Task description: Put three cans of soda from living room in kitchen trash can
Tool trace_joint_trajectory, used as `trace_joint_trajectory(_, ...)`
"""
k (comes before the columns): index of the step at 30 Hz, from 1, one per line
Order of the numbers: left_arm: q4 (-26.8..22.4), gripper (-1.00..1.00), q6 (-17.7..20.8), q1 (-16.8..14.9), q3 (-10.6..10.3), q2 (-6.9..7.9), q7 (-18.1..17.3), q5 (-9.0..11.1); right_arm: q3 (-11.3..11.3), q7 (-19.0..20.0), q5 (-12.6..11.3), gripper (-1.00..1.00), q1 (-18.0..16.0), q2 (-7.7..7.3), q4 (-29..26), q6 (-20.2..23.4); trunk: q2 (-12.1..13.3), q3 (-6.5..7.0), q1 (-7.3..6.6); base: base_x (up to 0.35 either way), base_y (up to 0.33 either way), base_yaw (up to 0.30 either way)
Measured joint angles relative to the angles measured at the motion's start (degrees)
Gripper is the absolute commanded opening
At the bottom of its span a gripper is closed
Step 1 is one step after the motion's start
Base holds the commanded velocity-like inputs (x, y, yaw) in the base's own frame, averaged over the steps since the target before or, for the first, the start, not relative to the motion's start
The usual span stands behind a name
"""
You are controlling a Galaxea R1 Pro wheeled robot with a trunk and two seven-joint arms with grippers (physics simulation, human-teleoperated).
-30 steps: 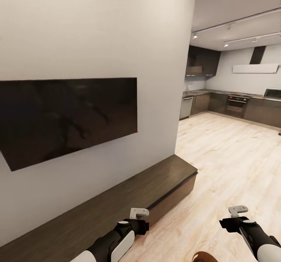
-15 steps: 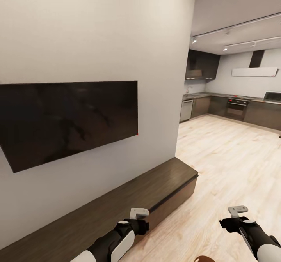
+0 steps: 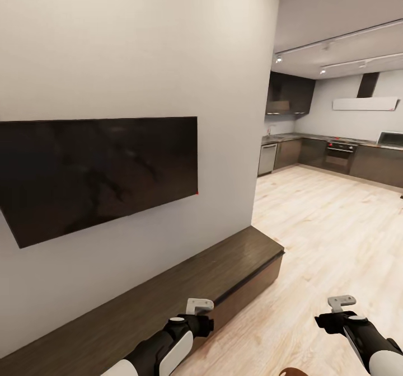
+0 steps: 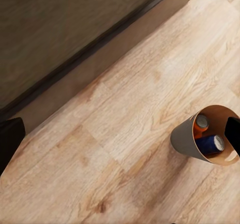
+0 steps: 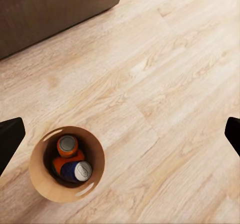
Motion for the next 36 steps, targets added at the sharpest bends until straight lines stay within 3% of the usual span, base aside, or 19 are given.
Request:
trace_joint_trajectory(7, 1.1, 1.00, 0.4, 0.0, 0.0, 0.00, 0.1, 0.0, -0.2, 0.0, 0.0, 1.00, 0.0, -0.24, 0.0, 0.2, 0.0, 0.00, 0.00, 0.000, 0.000, 0.000)
trace_joint_trajectory(10, 3.3, 1.00, 0.6, -0.1, 0.0, 0.00, 0.1, 0.0, -0.3, -0.2, 0.0, 1.00, 0.0, -0.40, 0.0, 0.5, 0.0, 0.00, 0.00, 0.000, 0.000, 0.000)
trace_joint_trajectory(18, 13.0, 1.00, 0.1, -0.1, 0.1, 0.01, 0.0, 0.4, -0.3, -0.8, 0.2, 1.00, 0.0, -0.75, 0.6, 7.1, 0.0, 0.00, 0.00, 0.000, 0.000, 0.000)
trace_joint_trajectory(22, 14.4, 1.00, 0.0, 0.2, 0.1, 0.00, 0.0, 0.7, -0.4, -1.1, 0.0, 1.00, 0.2, -1.25, 2.5, 7.8, 0.0, 0.00, 0.00, 0.000, 0.000, 0.000)
trace_joint_trajectory(29, 19.0, 1.00, -2.6, 0.5, 0.3, 0.01, 0.0, 0.7, -0.8, -2.1, -0.1, 1.00, 4.6, -2.23, 4.2, 8.1, 0.0, -0.01, 0.00, 0.000, 0.000, 0.000)
trace_joint_trajectory(36, 23.1, 1.00, -5.1, 0.8, 0.2, 0.00, 0.0, 0.6, -5.4, -3.4, -0.2, 1.00, 8.6, -2.48, 5.7, 7.8, 0.0, 0.00, 0.00, 0.000, 0.000, 0.000)
